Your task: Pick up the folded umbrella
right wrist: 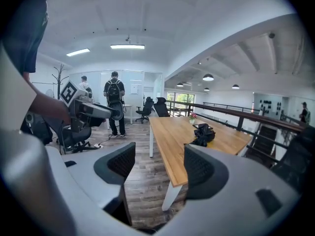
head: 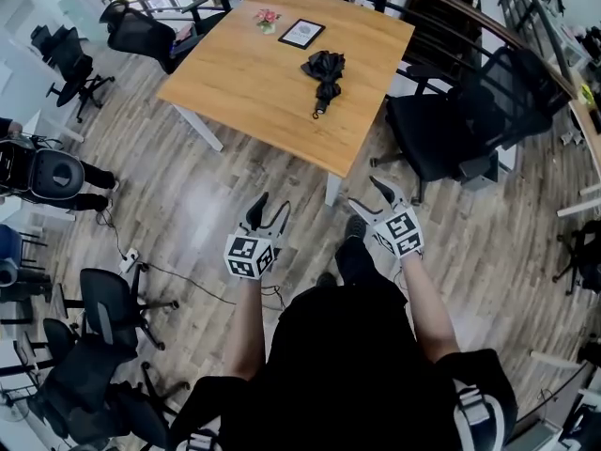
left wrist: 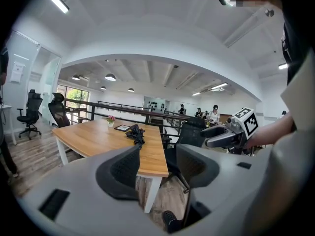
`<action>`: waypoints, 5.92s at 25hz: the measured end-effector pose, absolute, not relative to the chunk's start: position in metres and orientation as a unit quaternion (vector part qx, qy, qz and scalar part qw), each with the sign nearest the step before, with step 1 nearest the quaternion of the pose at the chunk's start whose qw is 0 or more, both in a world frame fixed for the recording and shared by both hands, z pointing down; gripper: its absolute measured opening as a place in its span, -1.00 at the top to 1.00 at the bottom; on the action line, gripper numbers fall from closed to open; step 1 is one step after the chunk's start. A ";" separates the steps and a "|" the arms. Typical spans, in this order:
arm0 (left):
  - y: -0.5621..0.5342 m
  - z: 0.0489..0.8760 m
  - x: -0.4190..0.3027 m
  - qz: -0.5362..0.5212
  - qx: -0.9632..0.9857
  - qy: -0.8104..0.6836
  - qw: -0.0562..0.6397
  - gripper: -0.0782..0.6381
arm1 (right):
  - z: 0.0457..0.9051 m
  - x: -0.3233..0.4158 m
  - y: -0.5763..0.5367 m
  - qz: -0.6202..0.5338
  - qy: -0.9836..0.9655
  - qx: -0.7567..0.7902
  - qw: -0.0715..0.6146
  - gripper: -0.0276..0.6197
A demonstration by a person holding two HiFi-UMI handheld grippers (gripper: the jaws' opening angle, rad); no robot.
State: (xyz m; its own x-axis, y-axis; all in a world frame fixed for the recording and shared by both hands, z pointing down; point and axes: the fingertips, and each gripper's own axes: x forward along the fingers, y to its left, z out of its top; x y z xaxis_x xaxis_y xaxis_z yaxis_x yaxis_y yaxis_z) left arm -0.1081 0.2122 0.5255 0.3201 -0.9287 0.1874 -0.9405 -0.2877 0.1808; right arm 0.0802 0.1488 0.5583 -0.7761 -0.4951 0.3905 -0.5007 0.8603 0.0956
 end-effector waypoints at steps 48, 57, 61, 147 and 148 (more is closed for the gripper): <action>-0.058 0.534 -0.112 0.037 0.739 -0.653 0.162 0.12 | 0.586 0.058 -0.151 0.051 -0.960 0.174 0.212 0.01; -0.084 0.534 -0.117 0.028 0.737 -0.656 0.161 0.12 | 0.592 0.046 -0.176 0.047 -0.961 0.164 0.220 -0.02; -0.098 0.539 -0.127 0.022 0.739 -0.653 0.164 0.12 | 0.596 0.040 -0.181 0.044 -0.959 0.162 0.230 -0.02; -0.291 0.637 -0.263 0.141 0.848 -0.465 0.212 0.12 | 0.783 -0.078 -0.339 0.289 -0.772 0.478 0.304 -0.13; -0.291 0.637 -0.263 0.141 0.848 -0.464 0.213 0.12 | 0.785 -0.078 -0.340 0.287 -0.771 0.479 0.306 -0.13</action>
